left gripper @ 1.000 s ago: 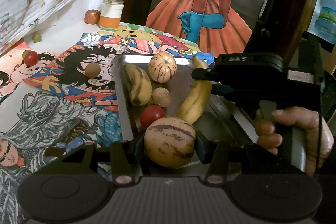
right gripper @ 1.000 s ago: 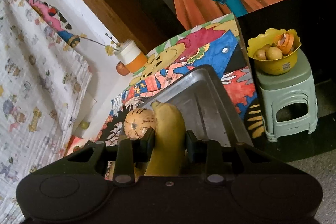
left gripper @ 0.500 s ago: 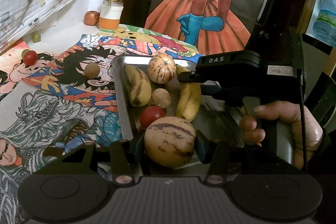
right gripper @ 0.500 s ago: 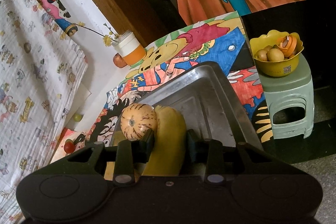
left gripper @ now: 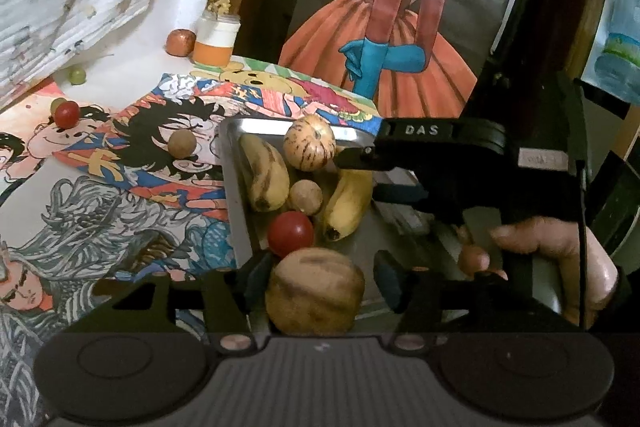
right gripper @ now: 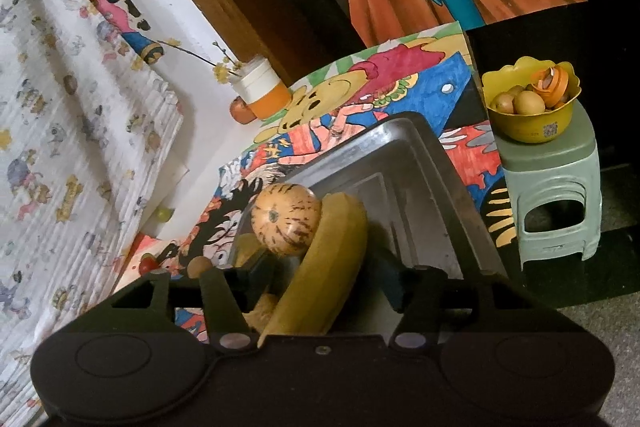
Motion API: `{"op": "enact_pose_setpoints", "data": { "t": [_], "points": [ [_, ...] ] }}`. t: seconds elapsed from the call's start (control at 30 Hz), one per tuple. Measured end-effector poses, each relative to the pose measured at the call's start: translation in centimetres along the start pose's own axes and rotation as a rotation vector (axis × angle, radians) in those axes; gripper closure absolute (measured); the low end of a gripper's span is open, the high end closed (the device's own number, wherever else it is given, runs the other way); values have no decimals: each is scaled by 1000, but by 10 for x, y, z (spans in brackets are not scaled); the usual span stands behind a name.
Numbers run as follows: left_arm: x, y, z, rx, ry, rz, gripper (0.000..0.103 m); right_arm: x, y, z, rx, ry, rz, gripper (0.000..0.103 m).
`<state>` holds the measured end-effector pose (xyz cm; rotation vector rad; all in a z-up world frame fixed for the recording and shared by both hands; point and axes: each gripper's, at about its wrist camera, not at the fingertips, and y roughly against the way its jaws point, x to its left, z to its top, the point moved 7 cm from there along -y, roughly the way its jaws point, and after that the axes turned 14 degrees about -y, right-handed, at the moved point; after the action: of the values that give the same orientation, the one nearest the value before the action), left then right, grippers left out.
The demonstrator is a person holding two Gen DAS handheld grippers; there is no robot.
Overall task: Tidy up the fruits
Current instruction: 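Lower the striped pepino onto the tray and open the left tool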
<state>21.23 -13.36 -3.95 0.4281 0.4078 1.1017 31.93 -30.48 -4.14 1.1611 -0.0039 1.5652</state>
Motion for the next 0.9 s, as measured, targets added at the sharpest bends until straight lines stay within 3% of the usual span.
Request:
{"op": "enact_pose_setpoints", "data": {
  "t": [0.07, 0.67, 0.9],
  "points": [
    [1, 5, 2, -14, 4, 1, 36, 2, 7, -1, -10, 9, 0, 30],
    [29, 65, 4, -117, 112, 104, 5, 12, 69, -30, -54, 73, 9, 9],
    [44, 92, 0, -144, 159, 152, 1, 19, 92, -53, -59, 116, -6, 2]
  ]
}}
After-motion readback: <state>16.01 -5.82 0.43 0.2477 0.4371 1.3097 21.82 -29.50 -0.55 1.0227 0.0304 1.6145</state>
